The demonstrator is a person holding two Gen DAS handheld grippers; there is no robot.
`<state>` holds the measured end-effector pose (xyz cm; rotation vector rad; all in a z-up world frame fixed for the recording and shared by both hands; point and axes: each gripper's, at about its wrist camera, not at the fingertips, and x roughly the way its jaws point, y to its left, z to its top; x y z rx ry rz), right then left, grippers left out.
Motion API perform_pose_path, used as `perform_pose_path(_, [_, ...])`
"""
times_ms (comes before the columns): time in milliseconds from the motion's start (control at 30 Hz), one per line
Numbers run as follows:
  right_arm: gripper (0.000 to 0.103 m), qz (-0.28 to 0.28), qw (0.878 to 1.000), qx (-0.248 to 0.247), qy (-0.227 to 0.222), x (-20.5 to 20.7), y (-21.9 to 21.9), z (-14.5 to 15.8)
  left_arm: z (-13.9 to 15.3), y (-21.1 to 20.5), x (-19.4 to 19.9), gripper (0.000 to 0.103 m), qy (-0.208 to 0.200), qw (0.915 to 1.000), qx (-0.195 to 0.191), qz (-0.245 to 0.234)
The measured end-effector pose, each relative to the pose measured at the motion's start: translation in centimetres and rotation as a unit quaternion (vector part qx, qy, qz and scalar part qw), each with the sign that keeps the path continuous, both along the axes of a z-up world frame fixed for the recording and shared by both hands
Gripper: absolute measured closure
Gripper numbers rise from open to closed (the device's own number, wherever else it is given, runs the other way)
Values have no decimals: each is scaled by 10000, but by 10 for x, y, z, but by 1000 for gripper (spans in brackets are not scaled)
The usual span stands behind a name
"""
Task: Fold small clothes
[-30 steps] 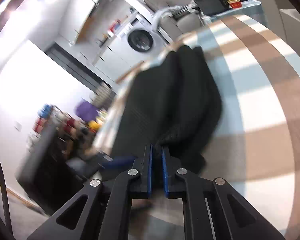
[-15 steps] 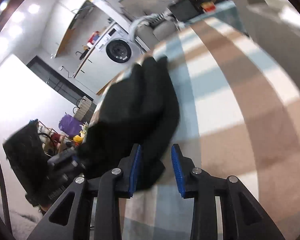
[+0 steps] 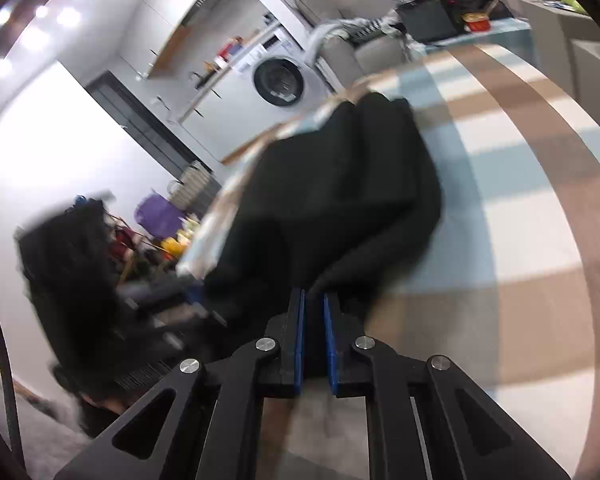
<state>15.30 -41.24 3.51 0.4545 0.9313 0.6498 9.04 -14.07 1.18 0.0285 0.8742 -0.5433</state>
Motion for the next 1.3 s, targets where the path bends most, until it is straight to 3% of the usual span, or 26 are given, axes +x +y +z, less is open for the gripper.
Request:
perform_pose_path(100, [95,-14,9989,364,285,14,4,-9,-5,0,-5,59,146,9998,-25,-99])
perform_pose_path(133, [95,-36,9985,439,335,19,8,-10,-3,-1,-9,57,79,9998,10,-163])
perform_pose_path(233, [95,-67,9975,567,406,27,11,-8,-6,-10,-17,41,-183,9985,455,-236])
perform_pose_path(300, [95,-35,9971,602,465,28,15,-5,-12,-16,-12,41,-199,9974,679,-165])
perform_pose_path(467, [95,-58,9974,482,534,26,25,-2,-11,-19,-8,41,-75,9968,767,-205])
perform_pose_path(633, [93,60,9973,492,537,22,24,-1,-13,-4,1,41,80,9983,569,-27])
perform_pose_path(733, [73,315,9983,296,385,10,17,6,-12,9,10,41,222,9992,196,279])
perform_pose_path(767, [60,377,9986,181,337,3,12,8,-10,13,12,42,196,9988,117,426])
perform_pose_path(800, [56,336,9990,79,275,-5,3,9,-10,16,15,46,165,9984,98,525])
perform_pose_path(933, [56,-70,9993,-53,377,-19,-33,-2,-11,18,23,60,231,9981,89,556])
perform_pose_path(1033, [57,-279,9983,-167,480,-18,-54,-14,-10,17,24,62,181,9985,146,503])
perform_pose_path(1133, [65,-299,9981,-330,421,-9,-59,-19,-10,17,23,62,160,9985,183,494])
perform_pose_path(1300, [65,341,9981,-373,364,12,-38,-23,-9,14,21,62,193,9983,177,524])
